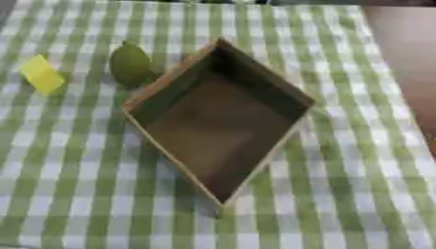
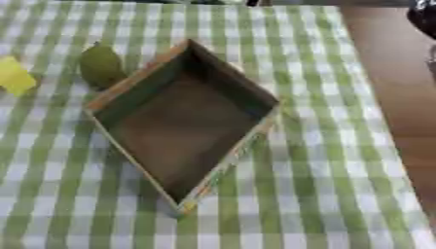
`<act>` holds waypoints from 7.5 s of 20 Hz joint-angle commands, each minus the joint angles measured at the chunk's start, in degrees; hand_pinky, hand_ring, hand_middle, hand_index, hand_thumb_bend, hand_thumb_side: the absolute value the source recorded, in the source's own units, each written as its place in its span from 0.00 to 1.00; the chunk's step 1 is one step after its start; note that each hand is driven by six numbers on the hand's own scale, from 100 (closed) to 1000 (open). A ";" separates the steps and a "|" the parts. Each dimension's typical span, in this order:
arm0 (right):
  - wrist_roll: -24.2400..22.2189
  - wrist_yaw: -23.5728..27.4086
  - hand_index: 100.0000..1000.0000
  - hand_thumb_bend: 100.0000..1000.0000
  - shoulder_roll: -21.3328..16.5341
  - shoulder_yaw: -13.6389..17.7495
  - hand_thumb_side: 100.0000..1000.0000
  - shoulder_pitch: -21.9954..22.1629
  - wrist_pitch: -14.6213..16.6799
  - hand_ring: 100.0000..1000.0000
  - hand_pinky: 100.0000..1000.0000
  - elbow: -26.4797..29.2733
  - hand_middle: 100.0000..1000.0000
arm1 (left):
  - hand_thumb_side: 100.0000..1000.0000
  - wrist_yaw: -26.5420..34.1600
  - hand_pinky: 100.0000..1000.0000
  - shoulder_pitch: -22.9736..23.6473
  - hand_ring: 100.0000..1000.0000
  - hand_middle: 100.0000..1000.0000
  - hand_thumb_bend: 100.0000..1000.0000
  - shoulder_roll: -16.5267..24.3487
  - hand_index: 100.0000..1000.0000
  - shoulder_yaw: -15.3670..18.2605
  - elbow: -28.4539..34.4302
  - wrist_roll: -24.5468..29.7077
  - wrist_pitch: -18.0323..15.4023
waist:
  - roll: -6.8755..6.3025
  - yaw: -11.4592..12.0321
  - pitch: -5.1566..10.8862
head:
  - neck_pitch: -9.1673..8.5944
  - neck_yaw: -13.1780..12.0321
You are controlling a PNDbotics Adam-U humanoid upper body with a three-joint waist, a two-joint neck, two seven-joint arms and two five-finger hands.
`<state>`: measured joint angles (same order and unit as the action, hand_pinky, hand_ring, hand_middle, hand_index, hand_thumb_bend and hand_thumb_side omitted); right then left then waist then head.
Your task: Pick up objects on the table and place them in the box.
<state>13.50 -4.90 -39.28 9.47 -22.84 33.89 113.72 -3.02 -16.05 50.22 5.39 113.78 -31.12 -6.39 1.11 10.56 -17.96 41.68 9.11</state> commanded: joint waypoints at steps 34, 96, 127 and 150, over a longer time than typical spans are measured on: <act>-1.68 1.20 0.82 0.00 -2.64 -0.89 0.34 -1.54 -0.34 0.60 0.87 0.87 0.60 | 0.54 -10.67 0.87 -23.20 0.87 0.89 0.29 7.94 0.93 -11.20 -25.75 45.08 12.22 | -1.14 -0.38 1.42 | 0.19 -0.94; -2.95 2.45 0.82 0.00 -2.11 -1.87 0.40 -3.41 -0.37 0.62 0.88 0.87 0.58 | 0.29 -23.45 0.93 -39.38 0.92 0.79 0.53 -7.95 0.91 -18.66 -50.73 71.39 19.83 | -1.65 -1.93 -1.11 | -1.89 -5.43; -2.94 1.96 0.82 0.00 -1.97 -2.01 0.41 -3.24 -0.64 0.62 0.88 0.87 0.58 | 0.28 -24.99 0.90 -40.98 0.86 0.73 0.45 -8.62 0.91 -17.06 -51.25 69.20 21.20 | -1.69 -2.33 -1.59 | -2.61 -6.54; -3.22 1.65 0.82 0.00 -1.81 -2.15 0.41 -3.68 -0.78 0.62 0.88 0.87 0.57 | 0.23 -29.12 0.94 -41.73 0.97 0.84 0.53 -9.50 0.93 -15.50 -54.27 65.82 21.07 | -1.58 -3.20 -2.82 | -3.98 -7.18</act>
<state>10.17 -2.99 -40.02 7.00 -25.72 33.24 113.72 -31.75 -56.55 39.24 -11.00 59.25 34.75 15.01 -0.48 7.43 -21.88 38.61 2.10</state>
